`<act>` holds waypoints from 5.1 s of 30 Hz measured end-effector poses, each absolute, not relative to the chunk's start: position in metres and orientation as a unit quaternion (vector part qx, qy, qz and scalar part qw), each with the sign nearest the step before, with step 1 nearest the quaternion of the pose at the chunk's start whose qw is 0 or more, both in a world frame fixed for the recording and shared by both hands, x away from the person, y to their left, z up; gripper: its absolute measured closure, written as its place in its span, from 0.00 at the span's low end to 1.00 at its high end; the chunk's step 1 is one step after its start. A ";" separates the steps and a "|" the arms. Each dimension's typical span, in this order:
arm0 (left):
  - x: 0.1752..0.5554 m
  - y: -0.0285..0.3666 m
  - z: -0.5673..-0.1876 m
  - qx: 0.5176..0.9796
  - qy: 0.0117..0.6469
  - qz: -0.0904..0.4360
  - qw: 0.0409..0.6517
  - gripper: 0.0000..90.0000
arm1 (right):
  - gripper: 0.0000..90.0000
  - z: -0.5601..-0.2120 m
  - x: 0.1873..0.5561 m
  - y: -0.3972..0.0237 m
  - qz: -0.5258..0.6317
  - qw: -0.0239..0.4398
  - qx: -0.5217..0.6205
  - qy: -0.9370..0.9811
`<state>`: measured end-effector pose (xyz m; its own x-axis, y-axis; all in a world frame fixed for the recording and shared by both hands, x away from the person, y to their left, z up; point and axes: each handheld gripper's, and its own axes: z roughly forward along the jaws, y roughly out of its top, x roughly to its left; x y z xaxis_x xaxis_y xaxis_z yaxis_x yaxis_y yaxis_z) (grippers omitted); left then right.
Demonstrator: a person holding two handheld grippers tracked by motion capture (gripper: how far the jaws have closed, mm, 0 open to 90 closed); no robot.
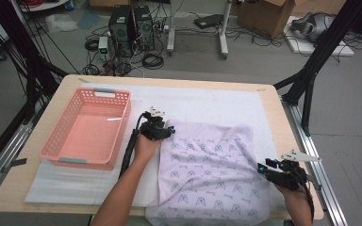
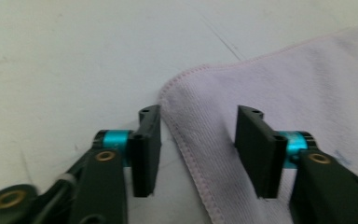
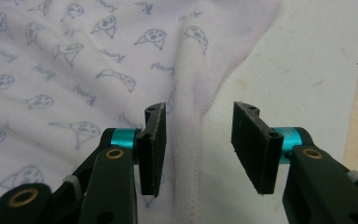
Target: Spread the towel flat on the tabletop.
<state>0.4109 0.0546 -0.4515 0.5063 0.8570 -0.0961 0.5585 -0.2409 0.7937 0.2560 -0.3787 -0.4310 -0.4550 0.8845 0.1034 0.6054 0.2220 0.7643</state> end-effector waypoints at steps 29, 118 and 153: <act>0.406 0.075 -0.450 0.752 0.489 0.195 0.397 0.96 | 0.57 -0.444 0.413 -0.342 0.344 0.187 0.525 0.756; 0.232 0.125 -0.456 0.750 0.455 0.086 0.473 0.63 | 0.69 -0.439 0.213 -0.365 0.371 0.153 0.472 0.785; 0.248 0.134 -0.449 0.725 0.454 0.123 0.503 0.59 | 0.68 -0.440 0.217 -0.376 0.387 0.181 0.496 0.756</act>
